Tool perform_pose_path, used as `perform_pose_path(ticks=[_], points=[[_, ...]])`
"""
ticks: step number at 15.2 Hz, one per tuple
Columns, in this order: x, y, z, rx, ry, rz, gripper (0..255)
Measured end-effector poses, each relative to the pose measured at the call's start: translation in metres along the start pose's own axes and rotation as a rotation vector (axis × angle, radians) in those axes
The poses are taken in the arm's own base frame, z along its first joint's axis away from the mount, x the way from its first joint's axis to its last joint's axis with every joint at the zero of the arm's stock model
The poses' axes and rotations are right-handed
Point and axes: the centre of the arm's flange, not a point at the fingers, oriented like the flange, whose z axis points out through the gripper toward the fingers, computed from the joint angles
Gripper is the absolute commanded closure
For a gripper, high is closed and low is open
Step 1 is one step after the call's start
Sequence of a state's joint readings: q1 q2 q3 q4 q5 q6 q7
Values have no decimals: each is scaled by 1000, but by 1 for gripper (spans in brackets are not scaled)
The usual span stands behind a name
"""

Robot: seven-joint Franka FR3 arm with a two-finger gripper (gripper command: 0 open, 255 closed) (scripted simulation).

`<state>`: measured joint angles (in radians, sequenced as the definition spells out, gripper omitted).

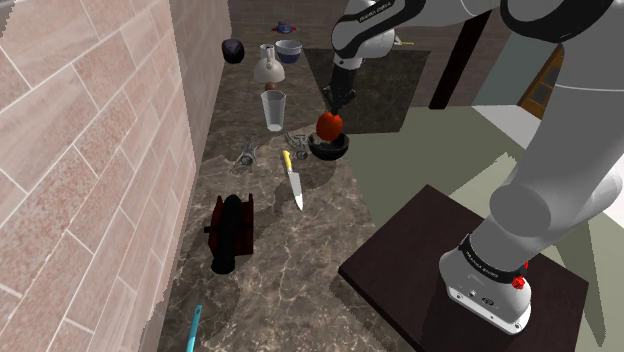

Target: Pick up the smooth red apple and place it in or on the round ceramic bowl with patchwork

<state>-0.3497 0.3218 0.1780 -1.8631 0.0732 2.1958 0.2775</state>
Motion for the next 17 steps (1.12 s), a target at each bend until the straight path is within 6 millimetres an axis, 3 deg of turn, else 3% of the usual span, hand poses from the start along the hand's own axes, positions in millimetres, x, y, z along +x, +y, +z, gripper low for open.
perform_pose_path(ticks=[2, 3, 9, 13, 17], points=[[0, 0, 0, 0, 0, 0, 255], [0, 0, 0, 0, 0, 0, 0], [0, 0, 0, 0, 0, 0, 0], [-1, 2, -36, 0, 2, 0, 0], [0, 0, -49, 0, 1, 0, 0]])
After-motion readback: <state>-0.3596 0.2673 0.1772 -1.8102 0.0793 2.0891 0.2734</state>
